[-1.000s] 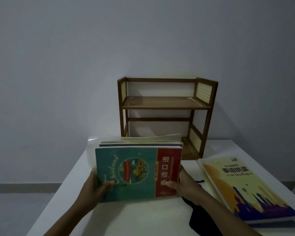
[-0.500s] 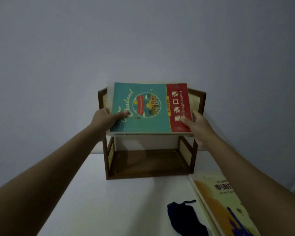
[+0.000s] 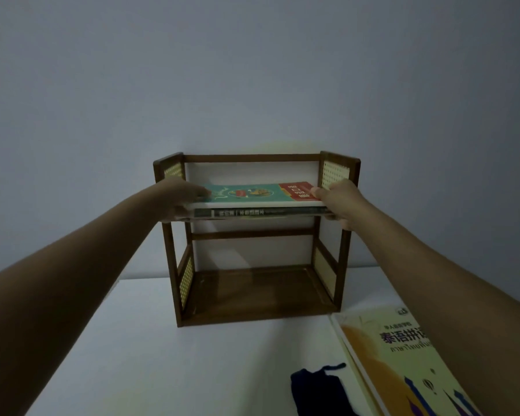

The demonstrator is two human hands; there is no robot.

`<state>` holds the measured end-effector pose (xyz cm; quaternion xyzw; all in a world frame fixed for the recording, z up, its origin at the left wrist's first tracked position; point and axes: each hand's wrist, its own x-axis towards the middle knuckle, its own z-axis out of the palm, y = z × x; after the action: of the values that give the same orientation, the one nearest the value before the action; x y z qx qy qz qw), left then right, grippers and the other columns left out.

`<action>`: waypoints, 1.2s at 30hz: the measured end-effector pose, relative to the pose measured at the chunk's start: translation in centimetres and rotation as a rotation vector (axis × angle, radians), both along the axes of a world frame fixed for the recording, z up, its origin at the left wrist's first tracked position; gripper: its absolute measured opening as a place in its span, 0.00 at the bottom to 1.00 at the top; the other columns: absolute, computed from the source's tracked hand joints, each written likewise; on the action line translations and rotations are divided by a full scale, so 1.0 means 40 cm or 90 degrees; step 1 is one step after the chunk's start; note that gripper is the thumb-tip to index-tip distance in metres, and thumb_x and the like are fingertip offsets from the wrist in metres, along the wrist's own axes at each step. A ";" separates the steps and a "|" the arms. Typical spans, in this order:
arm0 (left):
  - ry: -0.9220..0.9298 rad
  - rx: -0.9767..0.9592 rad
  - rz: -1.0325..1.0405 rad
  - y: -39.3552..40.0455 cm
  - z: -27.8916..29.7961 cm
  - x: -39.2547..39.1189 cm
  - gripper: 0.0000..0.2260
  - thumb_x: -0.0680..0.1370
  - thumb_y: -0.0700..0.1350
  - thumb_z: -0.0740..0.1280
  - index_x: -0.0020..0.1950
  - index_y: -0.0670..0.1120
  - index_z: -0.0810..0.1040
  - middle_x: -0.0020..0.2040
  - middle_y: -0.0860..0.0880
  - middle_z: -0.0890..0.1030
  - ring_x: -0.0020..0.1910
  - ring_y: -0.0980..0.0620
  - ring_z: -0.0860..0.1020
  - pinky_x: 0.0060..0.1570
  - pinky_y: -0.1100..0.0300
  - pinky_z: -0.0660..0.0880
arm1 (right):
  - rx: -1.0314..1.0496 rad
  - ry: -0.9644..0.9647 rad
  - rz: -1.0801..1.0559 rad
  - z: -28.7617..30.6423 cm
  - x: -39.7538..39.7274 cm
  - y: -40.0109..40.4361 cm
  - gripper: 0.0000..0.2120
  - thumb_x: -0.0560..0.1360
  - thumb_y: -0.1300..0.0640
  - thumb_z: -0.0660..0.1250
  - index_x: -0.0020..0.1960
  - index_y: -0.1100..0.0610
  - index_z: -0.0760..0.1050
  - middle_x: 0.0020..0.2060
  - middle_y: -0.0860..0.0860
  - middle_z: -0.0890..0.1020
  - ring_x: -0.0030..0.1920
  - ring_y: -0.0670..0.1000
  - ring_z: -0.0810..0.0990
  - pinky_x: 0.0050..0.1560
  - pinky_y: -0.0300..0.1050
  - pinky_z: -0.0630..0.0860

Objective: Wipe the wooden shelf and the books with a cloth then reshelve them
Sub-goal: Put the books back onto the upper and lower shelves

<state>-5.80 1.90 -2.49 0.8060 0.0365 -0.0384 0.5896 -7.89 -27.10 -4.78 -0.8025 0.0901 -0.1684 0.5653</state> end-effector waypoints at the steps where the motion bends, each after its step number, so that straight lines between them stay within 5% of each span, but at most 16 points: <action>1: -0.005 -0.042 -0.014 0.004 0.002 -0.005 0.21 0.75 0.48 0.70 0.62 0.38 0.71 0.56 0.39 0.80 0.49 0.44 0.82 0.39 0.56 0.81 | -0.004 -0.003 0.002 0.002 -0.003 -0.003 0.18 0.78 0.51 0.66 0.62 0.61 0.71 0.50 0.55 0.80 0.45 0.50 0.79 0.44 0.43 0.77; 3: -0.042 -0.088 -0.066 0.014 -0.005 -0.028 0.26 0.73 0.54 0.71 0.62 0.37 0.71 0.57 0.38 0.79 0.52 0.43 0.82 0.50 0.53 0.80 | 0.037 -0.009 0.061 -0.005 -0.017 -0.016 0.17 0.77 0.50 0.67 0.61 0.59 0.72 0.51 0.55 0.80 0.49 0.51 0.80 0.53 0.47 0.79; 5: -0.124 -0.049 -0.133 0.024 -0.029 -0.060 0.30 0.69 0.55 0.73 0.62 0.37 0.70 0.57 0.41 0.78 0.52 0.46 0.81 0.50 0.56 0.80 | 0.134 -0.044 0.173 -0.029 -0.035 -0.043 0.22 0.74 0.51 0.71 0.63 0.59 0.71 0.56 0.56 0.79 0.56 0.53 0.79 0.62 0.51 0.76; 7: -0.194 0.034 -0.193 0.029 -0.056 -0.085 0.37 0.66 0.50 0.78 0.71 0.46 0.64 0.61 0.45 0.75 0.56 0.47 0.79 0.53 0.55 0.79 | 0.150 -0.081 0.244 -0.058 -0.051 -0.067 0.29 0.70 0.55 0.74 0.67 0.59 0.68 0.59 0.55 0.77 0.61 0.53 0.77 0.65 0.51 0.74; 12: -0.473 0.593 -0.009 0.017 -0.127 -0.081 0.28 0.74 0.50 0.71 0.73 0.51 0.67 0.71 0.41 0.68 0.67 0.41 0.69 0.63 0.47 0.70 | -0.162 -0.170 0.089 -0.094 -0.051 -0.047 0.27 0.72 0.54 0.73 0.69 0.54 0.69 0.62 0.50 0.74 0.59 0.48 0.74 0.51 0.36 0.74; 15: -0.595 0.751 0.045 0.016 -0.167 -0.064 0.30 0.77 0.53 0.64 0.77 0.48 0.59 0.74 0.40 0.64 0.72 0.39 0.65 0.68 0.43 0.65 | -0.277 -0.209 0.019 -0.102 -0.038 -0.037 0.25 0.74 0.50 0.71 0.69 0.53 0.70 0.64 0.52 0.74 0.59 0.48 0.73 0.48 0.33 0.71; 19: -0.565 0.753 0.053 0.002 -0.171 -0.033 0.27 0.80 0.52 0.58 0.76 0.42 0.58 0.72 0.41 0.69 0.70 0.41 0.68 0.69 0.43 0.63 | -0.417 -0.205 -0.040 -0.106 -0.031 -0.016 0.25 0.76 0.47 0.67 0.70 0.53 0.69 0.66 0.55 0.74 0.65 0.56 0.68 0.60 0.50 0.72; 23: -0.509 0.843 0.027 0.007 -0.160 0.010 0.29 0.81 0.55 0.51 0.78 0.42 0.50 0.73 0.40 0.65 0.72 0.41 0.64 0.71 0.39 0.58 | -0.470 -0.200 -0.041 -0.099 -0.014 -0.003 0.24 0.78 0.48 0.64 0.72 0.54 0.69 0.66 0.54 0.75 0.66 0.58 0.66 0.64 0.52 0.69; 31: -0.313 0.825 -0.053 0.010 -0.107 0.057 0.34 0.80 0.64 0.49 0.78 0.49 0.39 0.76 0.40 0.60 0.75 0.40 0.58 0.74 0.42 0.46 | -0.459 -0.151 -0.018 -0.096 0.036 -0.004 0.23 0.80 0.49 0.62 0.73 0.54 0.67 0.67 0.55 0.74 0.68 0.60 0.66 0.65 0.55 0.69; 36: -0.317 0.766 -0.039 -0.010 -0.111 0.045 0.31 0.81 0.62 0.49 0.78 0.49 0.44 0.72 0.40 0.68 0.66 0.40 0.71 0.65 0.45 0.64 | -0.442 -0.125 0.013 -0.091 0.046 -0.015 0.24 0.79 0.49 0.63 0.73 0.54 0.67 0.67 0.54 0.74 0.67 0.58 0.70 0.64 0.56 0.73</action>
<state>-4.00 1.52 -6.92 0.9807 -0.1093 0.1599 0.0251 -6.04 -27.70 -8.41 -0.9274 -0.0353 -0.2595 0.2670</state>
